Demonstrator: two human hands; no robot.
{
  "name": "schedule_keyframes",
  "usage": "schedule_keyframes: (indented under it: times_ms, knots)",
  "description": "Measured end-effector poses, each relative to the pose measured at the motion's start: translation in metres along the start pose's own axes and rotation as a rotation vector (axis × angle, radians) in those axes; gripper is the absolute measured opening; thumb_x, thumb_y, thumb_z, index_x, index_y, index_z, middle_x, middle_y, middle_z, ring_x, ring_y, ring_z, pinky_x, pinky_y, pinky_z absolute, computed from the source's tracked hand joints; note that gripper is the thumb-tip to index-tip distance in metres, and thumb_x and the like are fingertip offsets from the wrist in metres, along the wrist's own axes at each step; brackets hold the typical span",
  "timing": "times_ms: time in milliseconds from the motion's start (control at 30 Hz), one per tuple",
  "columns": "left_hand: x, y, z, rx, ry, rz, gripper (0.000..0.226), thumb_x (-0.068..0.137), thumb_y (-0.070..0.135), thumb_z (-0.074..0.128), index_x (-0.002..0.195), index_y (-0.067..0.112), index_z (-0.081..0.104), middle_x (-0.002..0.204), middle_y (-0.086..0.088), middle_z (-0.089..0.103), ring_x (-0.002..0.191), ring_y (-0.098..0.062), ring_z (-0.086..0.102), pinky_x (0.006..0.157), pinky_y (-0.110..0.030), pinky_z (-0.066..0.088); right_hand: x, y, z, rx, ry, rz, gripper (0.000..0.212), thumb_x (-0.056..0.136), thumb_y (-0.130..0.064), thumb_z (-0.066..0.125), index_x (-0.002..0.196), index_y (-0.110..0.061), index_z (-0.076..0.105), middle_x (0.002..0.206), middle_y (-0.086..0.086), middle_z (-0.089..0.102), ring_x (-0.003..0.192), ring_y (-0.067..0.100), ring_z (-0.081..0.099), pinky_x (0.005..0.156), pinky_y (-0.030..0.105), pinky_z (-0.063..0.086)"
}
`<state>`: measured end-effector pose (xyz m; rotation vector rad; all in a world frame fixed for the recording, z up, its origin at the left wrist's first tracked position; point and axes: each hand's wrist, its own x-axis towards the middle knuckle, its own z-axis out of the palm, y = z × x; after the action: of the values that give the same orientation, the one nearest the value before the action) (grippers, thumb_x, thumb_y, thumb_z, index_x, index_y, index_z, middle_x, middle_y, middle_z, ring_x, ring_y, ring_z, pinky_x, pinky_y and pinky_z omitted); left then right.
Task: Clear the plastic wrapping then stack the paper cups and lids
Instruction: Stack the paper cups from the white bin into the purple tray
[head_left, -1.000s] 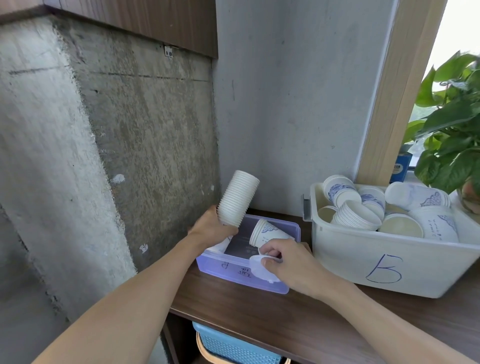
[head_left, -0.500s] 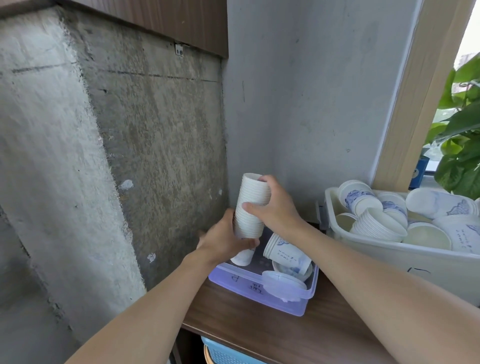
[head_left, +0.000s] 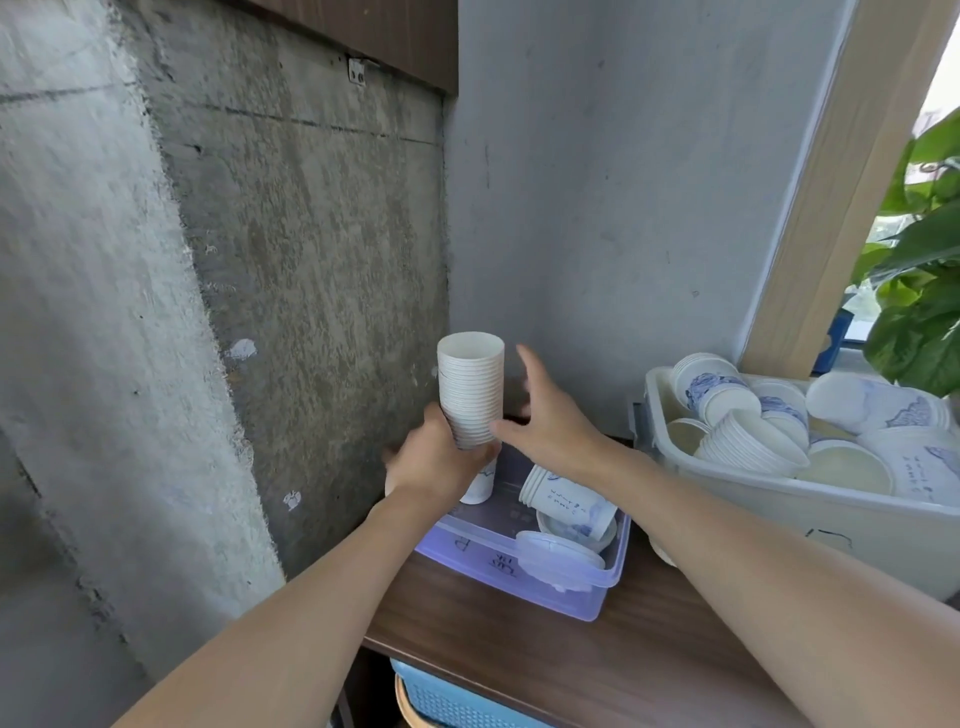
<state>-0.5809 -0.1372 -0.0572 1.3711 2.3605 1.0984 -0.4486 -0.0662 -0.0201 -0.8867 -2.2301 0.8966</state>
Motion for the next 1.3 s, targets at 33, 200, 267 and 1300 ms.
schedule_keyframes:
  times_ms: [33,200,267,1300]
  knots:
    - [-0.001,0.001,0.0,0.012,0.004,-0.001,0.064,0.079,0.053,0.071,0.122,0.013,0.044,0.117,-0.007,0.065,0.11,-0.03,0.06,0.098,-0.05,0.045,-0.007,0.005,-0.004,-0.086,-0.03,0.044,0.079,0.087,-0.021,0.067,0.15,-0.024,0.02,0.149,0.008,0.04,0.131,0.024,0.045,0.106,0.034,0.038]
    - [-0.005,0.005,-0.004,0.09,0.002,0.0,0.063,0.082,0.051,0.07,0.12,0.011,0.04,0.12,-0.01,0.063,0.112,-0.032,0.058,0.096,-0.048,0.045,-0.036,0.033,-0.009,-0.449,-0.171,0.136,0.049,0.077,-0.032,0.073,0.123,-0.027,0.054,0.124,0.006,0.047,0.116,0.025,0.047,0.1,0.043,0.041]
    - [-0.007,0.006,-0.006,0.129,0.013,-0.002,0.061,0.082,0.052,0.069,0.117,0.011,0.04,0.118,-0.009,0.063,0.112,-0.032,0.058,0.096,-0.048,0.043,-0.041,0.036,-0.009,-0.458,-0.15,0.158,0.04,0.076,-0.028,0.073,0.112,-0.027,0.053,0.116,0.004,0.046,0.108,0.025,0.047,0.095,0.044,0.044]
    - [-0.065,-0.001,-0.016,-0.435,-0.028,0.351,0.074,0.082,0.021,0.077,0.136,0.04,0.03,0.116,0.017,0.057,0.102,-0.008,0.061,0.083,-0.031,0.056,-0.067,0.017,-0.021,-0.367,-0.369,0.054,0.026,0.093,-0.034,0.059,0.073,-0.017,0.062,0.07,0.001,0.058,0.066,0.013,0.05,0.065,0.035,0.042]
